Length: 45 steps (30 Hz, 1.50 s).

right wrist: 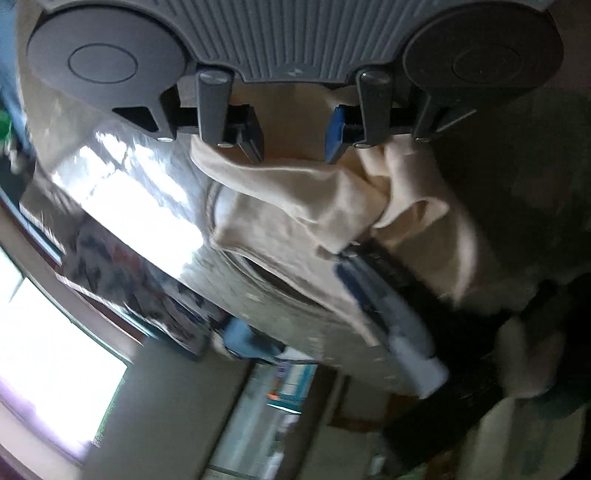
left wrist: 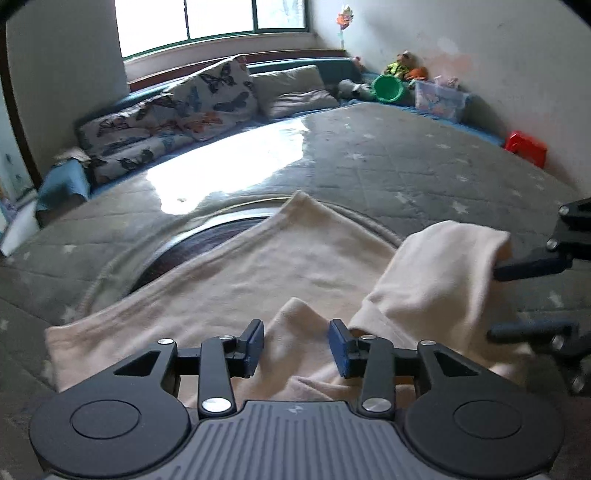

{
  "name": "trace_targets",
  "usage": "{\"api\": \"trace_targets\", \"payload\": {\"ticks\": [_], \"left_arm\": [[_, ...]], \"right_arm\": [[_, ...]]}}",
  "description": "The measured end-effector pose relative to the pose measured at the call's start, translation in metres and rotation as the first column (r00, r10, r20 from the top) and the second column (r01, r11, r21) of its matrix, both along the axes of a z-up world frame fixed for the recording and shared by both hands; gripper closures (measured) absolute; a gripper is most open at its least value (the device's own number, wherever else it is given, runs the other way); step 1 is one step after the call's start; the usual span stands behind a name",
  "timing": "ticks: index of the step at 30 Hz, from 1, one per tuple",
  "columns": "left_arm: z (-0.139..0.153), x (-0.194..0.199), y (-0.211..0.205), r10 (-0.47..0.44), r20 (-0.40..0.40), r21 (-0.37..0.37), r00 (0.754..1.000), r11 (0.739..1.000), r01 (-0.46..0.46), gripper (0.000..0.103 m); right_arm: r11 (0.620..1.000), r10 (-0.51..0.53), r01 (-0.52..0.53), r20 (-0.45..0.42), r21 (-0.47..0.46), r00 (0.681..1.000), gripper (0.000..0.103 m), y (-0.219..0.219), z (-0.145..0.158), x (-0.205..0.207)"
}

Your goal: Fold clothes

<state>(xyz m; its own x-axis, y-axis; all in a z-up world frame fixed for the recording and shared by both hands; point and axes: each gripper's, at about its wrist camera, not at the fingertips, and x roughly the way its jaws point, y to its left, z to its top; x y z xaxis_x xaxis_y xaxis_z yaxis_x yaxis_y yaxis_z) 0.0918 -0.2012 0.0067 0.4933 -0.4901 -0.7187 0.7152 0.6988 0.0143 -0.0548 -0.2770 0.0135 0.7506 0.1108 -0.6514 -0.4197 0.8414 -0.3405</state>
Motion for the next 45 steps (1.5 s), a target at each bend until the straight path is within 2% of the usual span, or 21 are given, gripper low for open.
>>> {"api": "trace_targets", "payload": {"ticks": [1, 4, 5, 7, 10, 11, 12, 14, 15, 20, 23, 26, 30, 33, 36, 38, 39, 42, 45], "left_arm": [[0.0, 0.0, 0.001, -0.013, -0.014, -0.015, 1.0, 1.0, 0.012, 0.086], [0.0, -0.007, -0.002, -0.024, 0.008, -0.004, 1.0, 1.0, 0.024, 0.095], [0.001, -0.008, -0.001, -0.018, 0.008, -0.005, 1.0, 1.0, 0.018, 0.098], [0.004, -0.01, 0.003, 0.001, 0.0, -0.019, 1.0, 1.0, -0.001, 0.099], [0.012, -0.013, 0.013, 0.037, 0.009, -0.045, 0.999, 0.998, -0.036, 0.099], [0.015, -0.015, 0.017, 0.047, 0.013, -0.055, 0.999, 0.997, -0.046, 0.099], [0.018, -0.016, 0.021, 0.057, 0.017, -0.065, 0.998, 0.996, -0.056, 0.099], [0.024, -0.02, 0.031, 0.08, 0.025, -0.086, 0.997, 0.993, -0.077, 0.099], [0.026, -0.023, 0.036, 0.091, 0.03, -0.097, 0.995, 0.991, -0.088, 0.099], [0.044, -0.034, 0.067, 0.173, 0.046, -0.155, 0.984, 0.974, -0.164, 0.099], [0.06, -0.041, 0.096, 0.261, 0.058, -0.207, 0.963, 0.947, -0.245, 0.099], [0.076, -0.053, 0.132, 0.366, 0.064, -0.258, 0.928, 0.905, -0.339, 0.099], [0.095, -0.071, 0.181, 0.502, 0.061, -0.319, 0.863, 0.829, -0.459, 0.099], [0.101, -0.088, 0.218, 0.612, 0.061, -0.342, 0.788, 0.755, -0.56, 0.099], [0.096, -0.103, 0.251, 0.695, 0.031, -0.352, 0.718, 0.68, -0.643, 0.099], [0.086, -0.11, 0.268, 0.738, -0.004, -0.332, 0.675, 0.636, -0.697, 0.099], [0.079, -0.111, 0.275, 0.75, -0.024, -0.313, 0.661, 0.623, -0.717, 0.099], [0.058, -0.112, 0.29, 0.774, -0.08, -0.237, 0.628, 0.597, -0.767, 0.099], [0.036, -0.112, 0.296, 0.788, -0.1, -0.145, 0.607, 0.592, -0.793, 0.099]], "right_arm": [[0.999, 0.027, -0.027, 0.004, -0.024, 1.0, 0.066, 0.005, 0.0, -0.002], [0.993, 0.099, -0.098, 0.014, -0.061, 0.995, 0.064, 0.019, 0.0, -0.004], [0.991, 0.119, -0.118, 0.015, -0.067, 0.993, 0.059, 0.022, -0.001, -0.003], [0.988, 0.14, -0.139, 0.008, -0.066, 0.99, 0.06, 0.03, -0.004, 0.004], [0.989, 0.139, -0.14, -0.026, -0.038, 0.99, 0.07, 0.035, -0.01, 0.018], [0.991, 0.127, -0.128, -0.039, -0.027, 0.991, 0.073, 0.034, -0.012, 0.022], [0.993, 0.115, -0.116, -0.053, -0.013, 0.992, 0.083, 0.032, -0.014, 0.026], [0.995, 0.076, -0.071, -0.072, 0.068, 0.994, 0.097, 0.022, -0.011, 0.029], [0.993, 0.054, -0.046, -0.075, 0.107, 0.996, 0.1, 0.018, -0.008, 0.03], [0.958, -0.087, 0.086, -0.011, 0.274, 0.996, 0.101, -0.019, 0.019, 0.021], [0.922, -0.208, 0.178, 0.052, 0.344, 0.977, 0.101, -0.052, 0.039, 0.009], [0.873, -0.346, 0.288, 0.083, 0.393, 0.935, 0.101, -0.09, 0.052, -0.005], [0.783, -0.524, 0.439, 0.087, 0.44, 0.847, 0.101, -0.141, 0.053, -0.028], [0.696, -0.634, 0.54, 0.051, 0.474, 0.772, 0.101, -0.174, 0.044, -0.042], [0.64, -0.686, 0.601, 0.003, 0.479, 0.728, 0.101, -0.192, 0.026, -0.047], [0.622, -0.7, 0.623, -0.02, 0.473, 0.714, 0.101, -0.198, 0.015, -0.046], [0.614, -0.707, 0.634, -0.028, 0.47, 0.707, 0.101, -0.199, 0.011, -0.046], [0.6, -0.715, 0.654, -0.058, 0.461, 0.696, 0.101, -0.203, -0.001, -0.046], [0.631, -0.687, 0.635, -0.061, 0.446, 0.724, 0.099, -0.19, 0.004, -0.049]]}}
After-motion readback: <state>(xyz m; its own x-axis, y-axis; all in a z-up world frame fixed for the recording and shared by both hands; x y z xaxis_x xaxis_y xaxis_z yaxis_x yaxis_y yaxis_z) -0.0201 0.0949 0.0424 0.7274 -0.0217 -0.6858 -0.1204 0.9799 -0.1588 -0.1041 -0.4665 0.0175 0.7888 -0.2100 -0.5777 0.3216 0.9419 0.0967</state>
